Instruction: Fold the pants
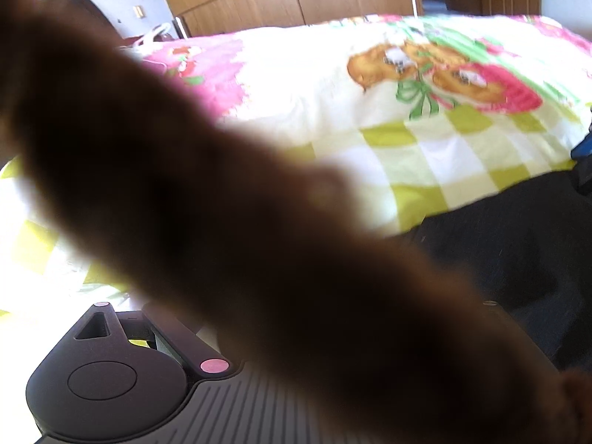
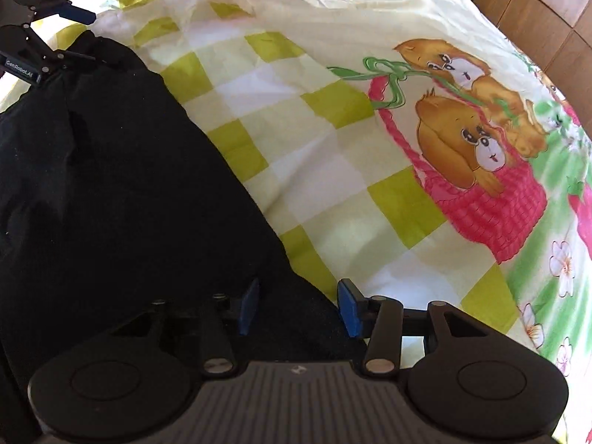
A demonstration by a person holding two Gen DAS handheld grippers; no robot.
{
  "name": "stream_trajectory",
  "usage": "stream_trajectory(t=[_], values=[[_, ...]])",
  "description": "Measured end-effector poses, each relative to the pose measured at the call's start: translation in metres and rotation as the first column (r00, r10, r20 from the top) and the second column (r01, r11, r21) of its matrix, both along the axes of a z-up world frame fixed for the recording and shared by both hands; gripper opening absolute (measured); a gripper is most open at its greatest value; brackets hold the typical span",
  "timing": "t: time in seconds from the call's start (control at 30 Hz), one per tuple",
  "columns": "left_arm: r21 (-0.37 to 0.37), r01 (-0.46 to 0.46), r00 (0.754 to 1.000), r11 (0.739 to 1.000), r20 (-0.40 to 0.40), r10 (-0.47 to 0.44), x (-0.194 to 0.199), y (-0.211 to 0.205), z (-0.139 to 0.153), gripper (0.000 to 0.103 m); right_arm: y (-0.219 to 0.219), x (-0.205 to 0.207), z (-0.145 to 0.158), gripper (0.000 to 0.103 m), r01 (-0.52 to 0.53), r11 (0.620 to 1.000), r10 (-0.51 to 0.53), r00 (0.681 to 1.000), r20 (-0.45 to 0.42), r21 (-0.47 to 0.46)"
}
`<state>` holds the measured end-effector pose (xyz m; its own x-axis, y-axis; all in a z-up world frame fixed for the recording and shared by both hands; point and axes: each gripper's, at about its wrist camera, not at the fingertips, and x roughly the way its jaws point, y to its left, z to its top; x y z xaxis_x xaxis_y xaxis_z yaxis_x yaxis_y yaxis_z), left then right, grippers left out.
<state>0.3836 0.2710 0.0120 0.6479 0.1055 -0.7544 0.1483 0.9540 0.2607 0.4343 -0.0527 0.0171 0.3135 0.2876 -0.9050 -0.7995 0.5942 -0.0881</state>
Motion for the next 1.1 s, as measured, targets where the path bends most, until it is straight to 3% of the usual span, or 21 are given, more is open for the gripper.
stream_trajectory(t=[0.03, 0.07, 0.1, 0.13, 0.17, 0.23, 0.3, 0.37, 0.47, 0.6, 0.7, 0.8, 0.9, 1.0, 1.03, 1.07, 1.1], values=[[0.004, -0.003, 1.0, 1.0, -0.013, 0.003, 0.0, 0.001, -0.003, 0.092, -0.001, -0.002, -0.001, 0.057, 0.02, 1.0, -0.02, 1.0, 0.0, 0.013], [0.005, -0.014, 0.999, 1.0, -0.035, 0.014, 0.0, 0.002, -0.008, 0.091, -0.002, -0.005, -0.001, 0.049, 0.026, 0.999, -0.026, 1.0, 0.0, 0.026], [0.014, -0.019, 0.998, 1.0, -0.058, 0.02, 0.0, 0.003, -0.013, 0.074, -0.002, -0.008, 0.0, 0.042, 0.031, 0.999, -0.032, 0.999, 0.006, 0.035], [0.04, -0.032, 0.998, 0.999, -0.057, 0.034, -0.001, 0.002, -0.017, 0.06, -0.002, -0.013, 0.002, 0.025, 0.038, 0.999, -0.039, 0.999, 0.015, 0.037], [0.077, -0.056, 0.997, 0.995, -0.044, 0.059, -0.002, 0.001, -0.02, 0.039, -0.002, -0.018, 0.004, 0.023, 0.041, 0.998, -0.042, 0.999, 0.03, 0.039], [0.035, -0.087, 0.995, 0.996, -0.04, 0.088, -0.001, 0.006, -0.02, 0.032, -0.003, -0.031, 0.014, 0.022, 0.036, 0.998, -0.04, 0.996, 0.084, 0.05], [-0.001, -0.11, 0.994, 0.994, -0.026, 0.11, -0.003, 0.008, -0.014, 0.017, -0.009, -0.047, 0.034, 0.021, 0.053, 0.995, -0.064, 0.989, 0.133, 0.085], [-0.008, -0.117, 0.993, 0.993, 0.002, 0.117, -0.01, 0.005, -0.004, 0.013, -0.017, -0.071, 0.062, 0.021, 0.06, 0.989, -0.084, 0.979, 0.185, 0.133], [-0.002, -0.107, 0.991, 0.994, 0.075, 0.107, -0.036, -0.002, 0.022, 0.011, -0.032, -0.131, 0.11, 0.02, 0.039, 0.981, -0.09, 0.958, 0.272, 0.189], [-0.046, -0.074, 0.976, 0.996, 0.2, 0.082, -0.108, -0.01, 0.067, 0.01, -0.053, -0.243, 0.154, 0.017, -0.004, 0.973, -0.076, 0.937, 0.341, 0.229], [-0.115, -0.047, 0.962, 0.992, 0.263, 0.076, -0.179, -0.009, 0.089, 0.006, -0.056, -0.324, 0.162, 0.017, -0.03, 0.966, -0.057, 0.943, 0.329, 0.255], [-0.164, -0.029, 0.964, 0.986, 0.255, 0.071, -0.242, -0.012, 0.084, 0.006, -0.045, -0.376, 0.142, 0.017, -0.059, 0.974, -0.005, 0.96, 0.279, 0.22], [-0.153, 0.004, 0.971, 0.988, 0.237, 0.032, -0.28, -0.019, 0.057, 0.007, -0.025, -0.385, 0.112, 0.017, -0.076, 0.989, 0.035, 0.953, 0.301, 0.125], [-0.177, 0.005, 0.974, 0.984, 0.225, 0.035, -0.277, -0.017, 0.045, 0.016, -0.005, -0.365, 0.094, 0.024, -0.121, 0.992, 0.1, 0.911, 0.399, 0.028], [-0.157, 0.014, 0.972, 0.987, 0.234, 0.023, -0.271, -0.016, 0.044, 0.018, 0.001, -0.359, 0.089, 0.032, -0.147, 0.989, 0.132, 0.893, 0.43, 0.002], [-0.116, 0.022, 0.967, 0.993, 0.256, 0.008, -0.264, -0.015, 0.044, 0.023, 0.007, -0.351, 0.083, 0.047, -0.17, 0.985, 0.169, 0.886, 0.432, -0.036], [-0.076, 0.031, 0.96, 0.997, 0.279, -0.009, -0.258, -0.014, 0.044, 0.038, 0.014, -0.34, 0.076, 0.052, -0.194, 0.979, 0.203, 0.877, 0.435, -0.065]])
